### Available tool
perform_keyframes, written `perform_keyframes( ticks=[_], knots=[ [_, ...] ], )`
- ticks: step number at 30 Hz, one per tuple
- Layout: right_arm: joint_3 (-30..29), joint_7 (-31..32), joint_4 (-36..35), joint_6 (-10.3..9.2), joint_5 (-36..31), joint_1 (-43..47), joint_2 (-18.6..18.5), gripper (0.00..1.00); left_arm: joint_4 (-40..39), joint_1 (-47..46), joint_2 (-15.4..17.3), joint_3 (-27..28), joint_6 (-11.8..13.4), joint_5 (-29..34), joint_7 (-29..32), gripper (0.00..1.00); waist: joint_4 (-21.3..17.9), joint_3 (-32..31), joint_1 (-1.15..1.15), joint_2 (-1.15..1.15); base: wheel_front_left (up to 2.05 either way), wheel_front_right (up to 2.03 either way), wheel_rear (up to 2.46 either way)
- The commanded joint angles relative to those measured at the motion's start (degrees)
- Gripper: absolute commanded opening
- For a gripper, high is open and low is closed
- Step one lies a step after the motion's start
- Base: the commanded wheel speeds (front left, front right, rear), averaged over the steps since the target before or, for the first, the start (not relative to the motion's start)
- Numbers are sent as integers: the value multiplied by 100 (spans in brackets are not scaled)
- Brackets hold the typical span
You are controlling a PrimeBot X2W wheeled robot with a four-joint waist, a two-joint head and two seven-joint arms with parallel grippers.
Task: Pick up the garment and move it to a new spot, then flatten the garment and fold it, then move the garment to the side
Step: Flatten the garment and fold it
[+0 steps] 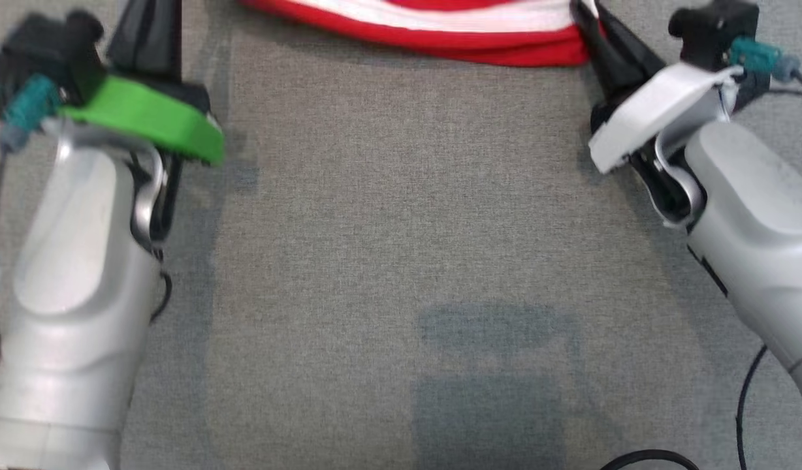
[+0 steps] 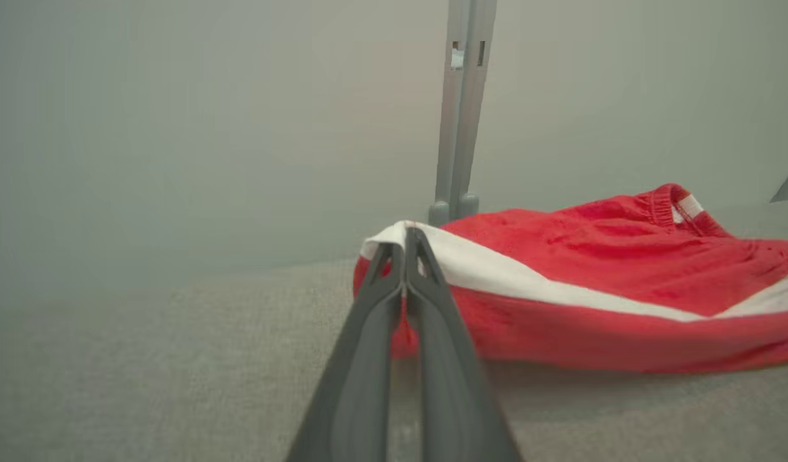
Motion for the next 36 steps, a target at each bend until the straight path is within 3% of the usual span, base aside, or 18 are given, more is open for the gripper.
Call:
perform_keyframes(
  ticks=[1, 8, 13, 23, 29, 36],
  knots=[
    [77, -24, -188, -9, 217, 308, -184, 0, -8, 472, -56, 102, -17, -43, -12, 0, -136, -208, -1, 0, 0, 0, 0],
    [379, -20, -1026, -9, 709, 1888, -556, 0, 142, 2173, -260, 185, -20, -215, -13, 0, -251, -811, -1, 0, 0, 0, 0],
    [328, -19, -1322, -9, 646, 2773, -698, 0, 233, 3015, -382, 219, -20, -229, -13, 0, -232, -1352, -1, 0, 0, 0, 0],
    [117, -21, -1597, -9, 664, 4287, -583, 0, 536, 4499, -435, 641, -7, -181, -9, 0, -210, -2529, -1, 0, 0, 0, 0],
    [930, -21, -1615, -9, 951, 4916, -721, 0, 457, 5437, -427, 848, -8, -184, -5, 0, -308, -3058, -1, 0, 0, 0, 0],
    [1549, -20, -1697, -9, 1249, 5190, -1027, 0, 433, 5832, -490, 1024, -7, -189, -6, 0, -317, -3240, -1, 0, 0, 0, 0]
  ],
)
